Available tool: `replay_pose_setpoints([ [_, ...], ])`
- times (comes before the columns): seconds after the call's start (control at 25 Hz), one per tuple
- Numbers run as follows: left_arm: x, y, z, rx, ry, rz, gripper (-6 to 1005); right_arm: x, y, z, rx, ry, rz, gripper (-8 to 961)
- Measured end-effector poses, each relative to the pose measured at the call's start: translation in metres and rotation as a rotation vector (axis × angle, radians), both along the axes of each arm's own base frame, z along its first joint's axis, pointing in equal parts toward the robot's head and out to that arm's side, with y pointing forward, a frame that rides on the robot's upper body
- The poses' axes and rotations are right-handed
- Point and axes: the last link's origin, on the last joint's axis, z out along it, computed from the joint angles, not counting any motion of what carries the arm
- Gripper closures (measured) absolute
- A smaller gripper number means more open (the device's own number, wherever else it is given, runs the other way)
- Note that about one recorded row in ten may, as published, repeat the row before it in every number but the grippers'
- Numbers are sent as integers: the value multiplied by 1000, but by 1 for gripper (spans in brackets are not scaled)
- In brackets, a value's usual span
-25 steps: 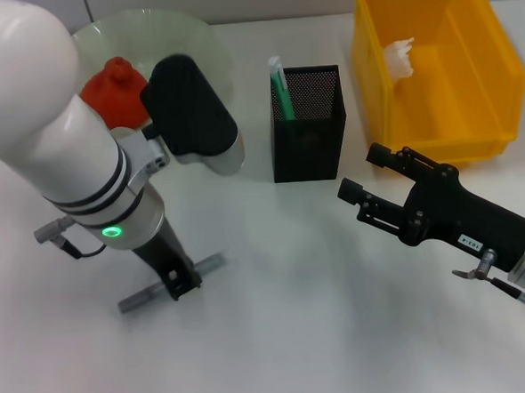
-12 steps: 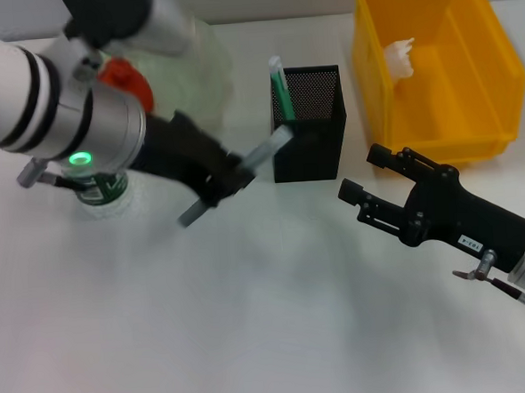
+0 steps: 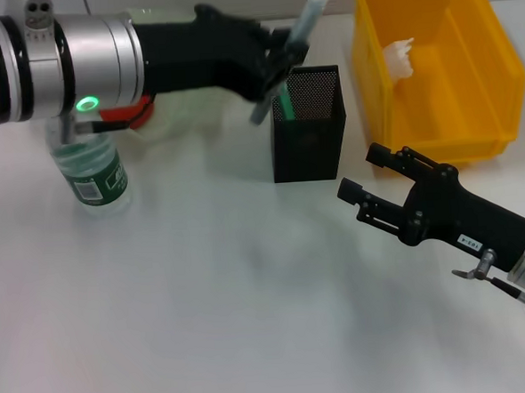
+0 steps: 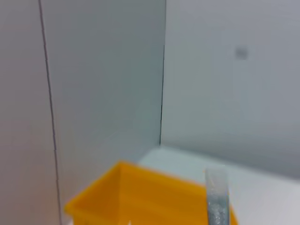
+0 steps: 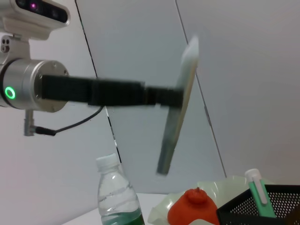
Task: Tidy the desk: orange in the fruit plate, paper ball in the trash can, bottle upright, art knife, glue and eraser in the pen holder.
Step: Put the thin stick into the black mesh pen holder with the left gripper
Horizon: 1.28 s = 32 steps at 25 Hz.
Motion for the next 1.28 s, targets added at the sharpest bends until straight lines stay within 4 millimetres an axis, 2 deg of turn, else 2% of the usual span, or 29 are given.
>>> replay_pose_setpoints([
  [0.04, 0, 0, 0, 0, 0, 0, 853, 0, 0, 0, 0, 0, 0, 202],
  [0.08, -2, 4, -5, -1, -138, 3, 853, 0, -1, 0, -1, 1, -3, 202],
  [0.24, -7, 9, -18, -17, -298, -4, 852, 1, -2, -1, -6, 4, -8, 202],
  [0.52, -22, 22, -40, 14, -425, 9, 853, 0, -3, -3, -13, 6, -9, 202],
  [0.88, -39, 34, -57, 92, -404, 32, 855, 2, -4, -3, -15, 6, -19, 201],
  [1.28, -44, 33, -80, 120, -304, -4, 857, 1, -4, -3, -16, 6, -17, 201],
])
